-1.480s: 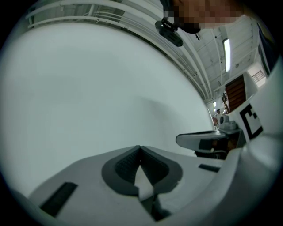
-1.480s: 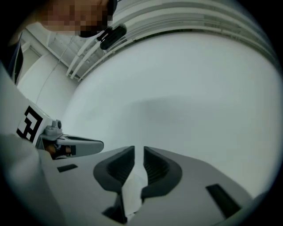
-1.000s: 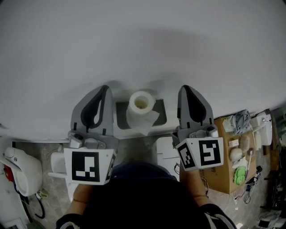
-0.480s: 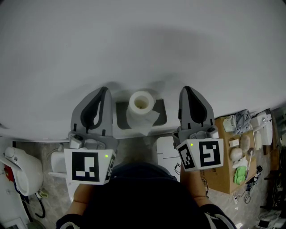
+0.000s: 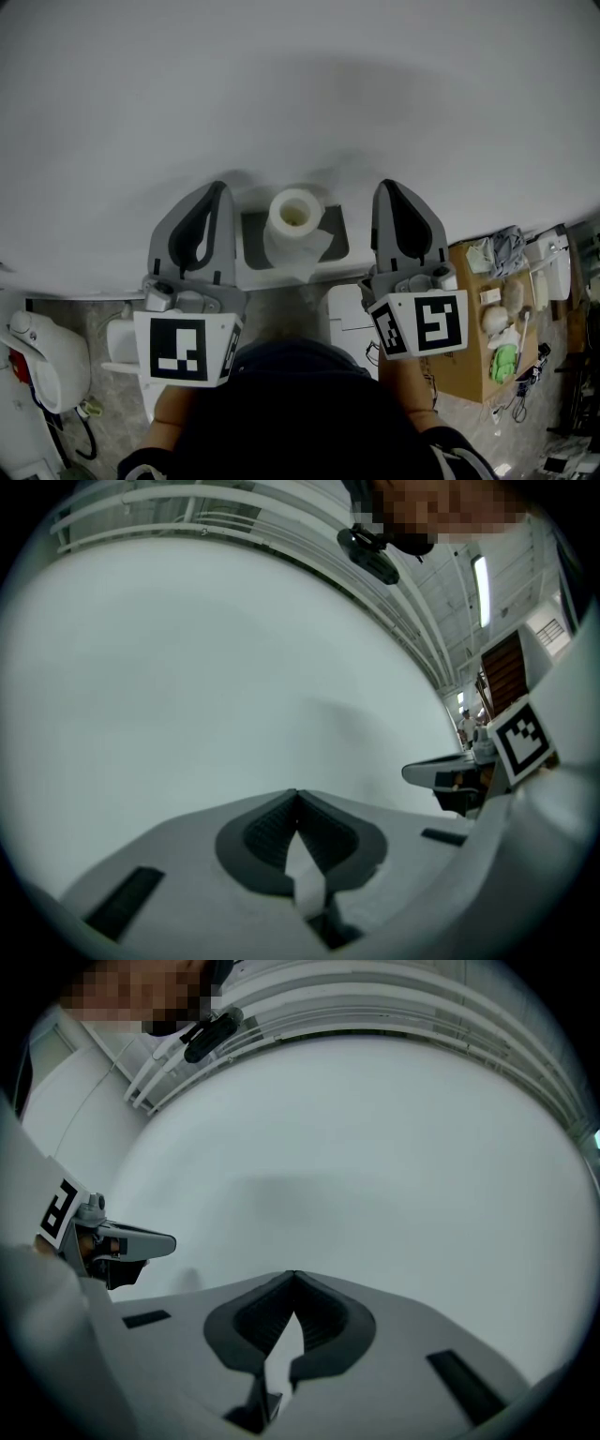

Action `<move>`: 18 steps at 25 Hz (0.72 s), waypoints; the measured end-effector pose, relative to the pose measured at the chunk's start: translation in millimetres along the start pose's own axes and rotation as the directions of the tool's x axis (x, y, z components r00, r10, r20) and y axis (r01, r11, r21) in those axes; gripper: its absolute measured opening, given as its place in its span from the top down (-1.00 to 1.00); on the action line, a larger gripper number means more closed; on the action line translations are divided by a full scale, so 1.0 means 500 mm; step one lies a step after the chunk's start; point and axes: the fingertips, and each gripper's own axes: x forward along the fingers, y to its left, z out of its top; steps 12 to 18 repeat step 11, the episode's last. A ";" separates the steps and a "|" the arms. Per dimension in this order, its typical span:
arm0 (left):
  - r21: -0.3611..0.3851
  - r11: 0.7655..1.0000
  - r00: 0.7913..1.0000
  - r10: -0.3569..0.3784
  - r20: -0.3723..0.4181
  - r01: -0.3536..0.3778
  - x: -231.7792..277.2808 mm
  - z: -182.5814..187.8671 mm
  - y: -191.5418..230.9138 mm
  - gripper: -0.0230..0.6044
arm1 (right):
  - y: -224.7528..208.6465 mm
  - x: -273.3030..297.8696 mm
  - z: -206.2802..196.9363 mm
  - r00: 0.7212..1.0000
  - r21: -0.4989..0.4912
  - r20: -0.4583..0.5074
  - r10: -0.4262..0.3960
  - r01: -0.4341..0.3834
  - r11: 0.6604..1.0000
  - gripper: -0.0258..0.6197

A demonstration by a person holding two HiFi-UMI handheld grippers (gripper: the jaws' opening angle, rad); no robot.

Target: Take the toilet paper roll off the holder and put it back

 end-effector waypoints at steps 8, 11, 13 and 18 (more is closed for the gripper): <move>0.001 1.000 1.000 -0.021 0.005 0.021 0.003 -0.001 -0.001 0.93 | 0.002 -0.003 0.001 1.000 -0.005 0.002 -0.018 0.018 1.000 0.88; 0.001 1.000 1.000 -0.028 0.009 0.028 0.000 0.004 0.001 0.93 | 0.006 -0.005 0.006 1.000 -0.005 0.002 -0.025 0.025 1.000 0.87; 0.001 1.000 1.000 -0.028 0.009 0.028 0.000 0.004 0.001 0.93 | 0.006 -0.005 0.006 1.000 -0.005 0.002 -0.025 0.025 1.000 0.87; 0.001 1.000 1.000 -0.028 0.009 0.028 0.000 0.004 0.001 0.93 | 0.006 -0.005 0.006 1.000 -0.005 0.002 -0.025 0.025 1.000 0.87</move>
